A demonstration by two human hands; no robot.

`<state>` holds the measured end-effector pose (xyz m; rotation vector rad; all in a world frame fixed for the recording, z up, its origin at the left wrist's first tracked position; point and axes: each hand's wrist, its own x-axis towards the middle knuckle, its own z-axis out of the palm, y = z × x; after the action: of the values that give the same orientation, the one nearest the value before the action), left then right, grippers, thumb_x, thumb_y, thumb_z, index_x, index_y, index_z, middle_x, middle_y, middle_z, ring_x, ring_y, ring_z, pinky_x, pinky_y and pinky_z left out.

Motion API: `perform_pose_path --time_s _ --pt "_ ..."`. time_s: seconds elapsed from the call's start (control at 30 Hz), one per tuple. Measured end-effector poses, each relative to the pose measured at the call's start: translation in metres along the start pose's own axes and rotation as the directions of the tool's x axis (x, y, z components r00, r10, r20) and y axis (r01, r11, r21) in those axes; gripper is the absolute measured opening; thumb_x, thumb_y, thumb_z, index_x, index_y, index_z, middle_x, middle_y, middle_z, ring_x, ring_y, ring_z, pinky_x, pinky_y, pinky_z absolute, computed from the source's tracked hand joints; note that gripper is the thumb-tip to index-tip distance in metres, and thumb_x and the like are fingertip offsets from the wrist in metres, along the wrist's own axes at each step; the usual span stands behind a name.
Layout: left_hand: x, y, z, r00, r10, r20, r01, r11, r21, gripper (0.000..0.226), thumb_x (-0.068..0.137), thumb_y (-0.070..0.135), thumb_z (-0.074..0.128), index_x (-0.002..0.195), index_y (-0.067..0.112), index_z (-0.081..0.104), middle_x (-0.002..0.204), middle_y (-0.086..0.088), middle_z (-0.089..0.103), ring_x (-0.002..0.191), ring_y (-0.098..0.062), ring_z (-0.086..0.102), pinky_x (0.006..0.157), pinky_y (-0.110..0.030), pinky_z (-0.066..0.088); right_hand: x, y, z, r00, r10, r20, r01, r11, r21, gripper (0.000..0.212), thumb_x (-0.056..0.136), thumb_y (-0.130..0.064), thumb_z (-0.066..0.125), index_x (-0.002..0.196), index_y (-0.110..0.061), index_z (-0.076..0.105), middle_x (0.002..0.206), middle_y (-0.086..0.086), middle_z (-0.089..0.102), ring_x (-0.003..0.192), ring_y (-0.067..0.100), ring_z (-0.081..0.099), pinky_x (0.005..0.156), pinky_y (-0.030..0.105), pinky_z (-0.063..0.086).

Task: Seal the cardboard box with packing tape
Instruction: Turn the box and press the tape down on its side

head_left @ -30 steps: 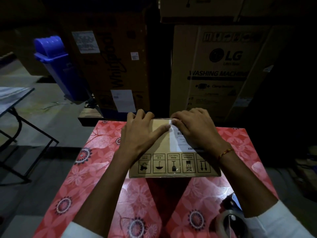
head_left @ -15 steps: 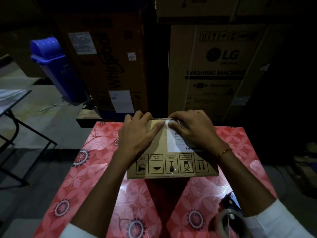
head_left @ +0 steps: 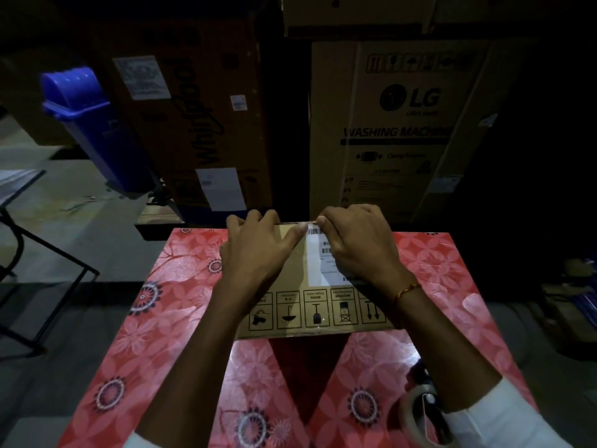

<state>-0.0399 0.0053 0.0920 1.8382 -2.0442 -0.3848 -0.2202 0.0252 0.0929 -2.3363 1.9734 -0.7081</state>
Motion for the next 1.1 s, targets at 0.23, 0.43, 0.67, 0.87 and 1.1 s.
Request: perform_pose_path --time_s 0.23,0.43,0.67,0.87,1.1 --pt "0.002 -0.011 -0.01 0.989 0.088 0.119 -0.077 0.993 -0.094 0.044 0.098 0.059 0.038 0.125 0.028 0.053 0.12 0.005 0.048 0.122 -0.023 0.035 0.084 -0.039 0.036 -0.001 -0.013 0.007 0.99 0.134 -0.054 -0.138 0.986 -0.089 0.058 0.095 -0.078 0.026 0.083 -0.028 0.053 0.075 -0.009 0.056 0.077 0.017 0.053 0.097 0.043 0.036" --pt "-0.005 -0.001 0.002 0.995 -0.007 -0.095 0.006 1.0 -0.012 0.048 0.095 0.068 0.029 0.109 0.031 0.057 0.109 0.006 0.053 0.111 -0.023 0.041 0.078 -0.04 0.034 0.0 -0.008 -0.006 0.997 0.025 0.067 -0.018 0.995 -0.099 0.034 0.107 -0.046 0.034 0.107 -0.024 0.061 0.098 -0.001 0.067 0.093 0.023 0.057 0.091 0.044 0.04" --pt "0.001 -0.006 -0.002 1.0 -0.012 -0.013 0.01 0.994 -0.108 0.039 0.099 0.058 0.036 0.119 0.037 0.061 0.124 0.006 0.051 0.121 -0.024 0.041 0.087 -0.043 0.039 -0.002 -0.001 -0.003 0.999 0.024 0.046 -0.021 0.997 -0.068 0.035 0.108 -0.04 0.031 0.109 -0.025 0.063 0.101 -0.002 0.069 0.102 0.022 0.06 0.123 0.045 0.02" --pt "-0.003 -0.029 0.0 0.996 -0.077 -0.039 0.045 0.853 -0.521 0.048 0.098 0.046 0.051 0.144 0.036 0.042 0.157 0.002 0.031 0.134 -0.022 0.042 0.103 -0.046 0.043 -0.016 0.012 0.001 0.969 0.246 -0.01 -0.244 0.964 0.103 0.042 0.105 -0.053 0.03 0.118 -0.032 0.064 0.119 -0.006 0.06 0.119 0.023 0.048 0.105 0.052 0.04" --pt "-0.014 -0.04 0.013 0.931 -0.352 0.1 0.313 0.628 -0.713 0.086 0.075 0.086 0.039 0.133 0.024 0.053 0.13 -0.012 0.064 0.116 -0.036 0.063 0.096 -0.06 0.051 -0.03 0.036 0.002 0.877 0.481 0.016 -0.44 0.789 0.428 0.05 0.095 -0.073 0.037 0.106 -0.026 0.05 0.098 -0.002 0.066 0.088 0.023 0.065 0.081 0.046 0.056"
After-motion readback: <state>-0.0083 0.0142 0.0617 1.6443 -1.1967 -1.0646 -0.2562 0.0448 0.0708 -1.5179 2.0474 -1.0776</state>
